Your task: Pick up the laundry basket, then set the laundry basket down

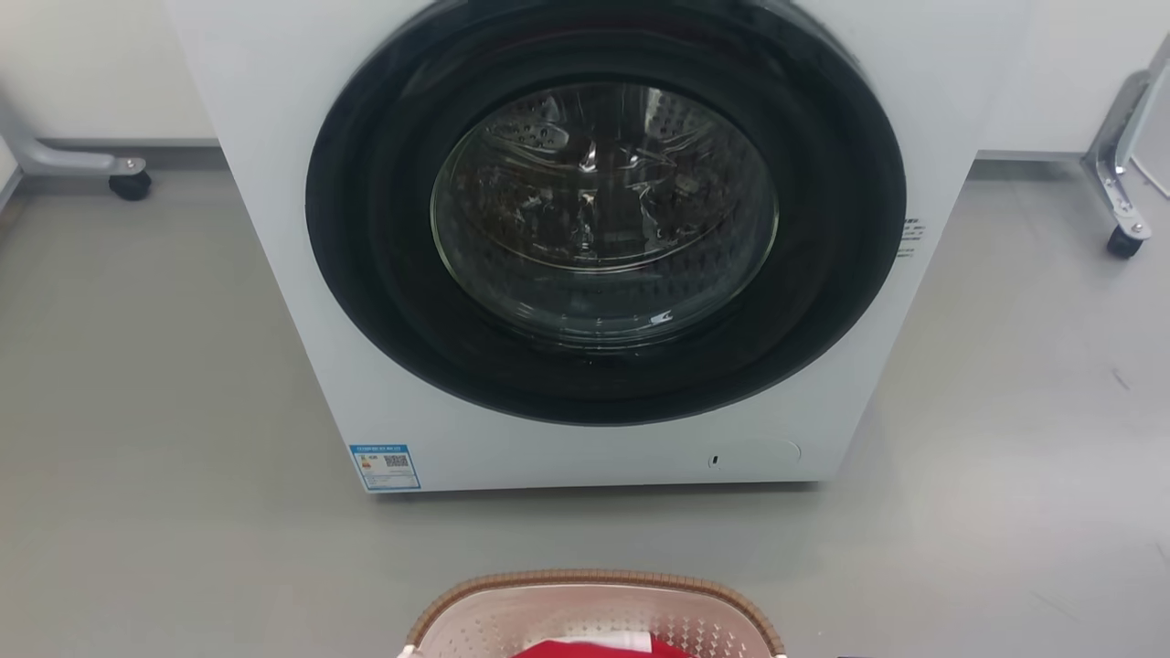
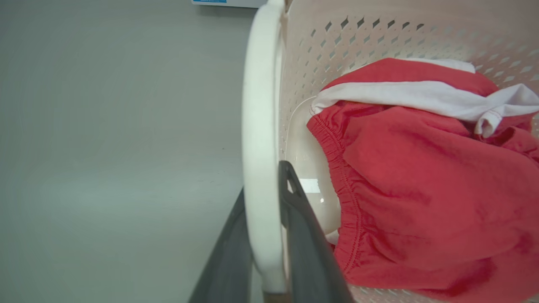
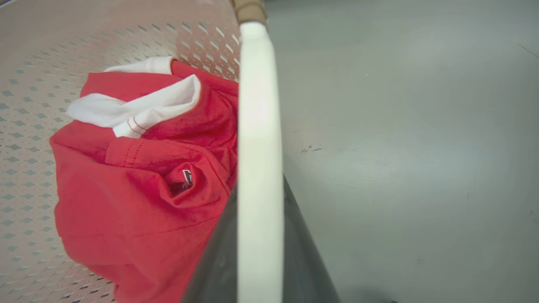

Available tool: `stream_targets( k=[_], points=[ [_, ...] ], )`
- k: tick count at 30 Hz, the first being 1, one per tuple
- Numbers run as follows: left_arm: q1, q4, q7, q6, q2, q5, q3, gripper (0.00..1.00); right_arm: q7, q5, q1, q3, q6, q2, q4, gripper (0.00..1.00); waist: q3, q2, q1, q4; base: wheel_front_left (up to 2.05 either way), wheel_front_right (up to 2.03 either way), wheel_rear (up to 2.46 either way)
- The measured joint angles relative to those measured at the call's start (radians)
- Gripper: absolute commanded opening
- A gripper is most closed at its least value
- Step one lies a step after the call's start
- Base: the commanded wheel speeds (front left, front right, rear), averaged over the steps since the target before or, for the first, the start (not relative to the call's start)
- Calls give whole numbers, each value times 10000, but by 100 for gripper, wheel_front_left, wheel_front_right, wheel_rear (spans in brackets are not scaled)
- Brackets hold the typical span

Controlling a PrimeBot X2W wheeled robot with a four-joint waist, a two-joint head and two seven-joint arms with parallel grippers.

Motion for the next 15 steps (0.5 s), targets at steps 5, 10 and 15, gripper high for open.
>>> stream_targets(
  k=[5, 10, 15],
  points=[
    [124, -48, 130, 8, 27, -48, -117, 0, 125, 199, 26, 228, -61, -19, 0, 0, -153, 0, 0, -86, 0, 0, 0],
    [126, -117, 242, 63, 40, -86, -238, 0, 207, 372, 26, 399, -84, -54, -2, 0, -192, 0, 1, -117, 0, 0, 0],
    [135, -140, 290, 96, 48, -105, -284, 0, 213, 535, 25, 514, -84, -65, 10, 0, -198, 2, 1, -142, 0, 0, 0]
  ],
)
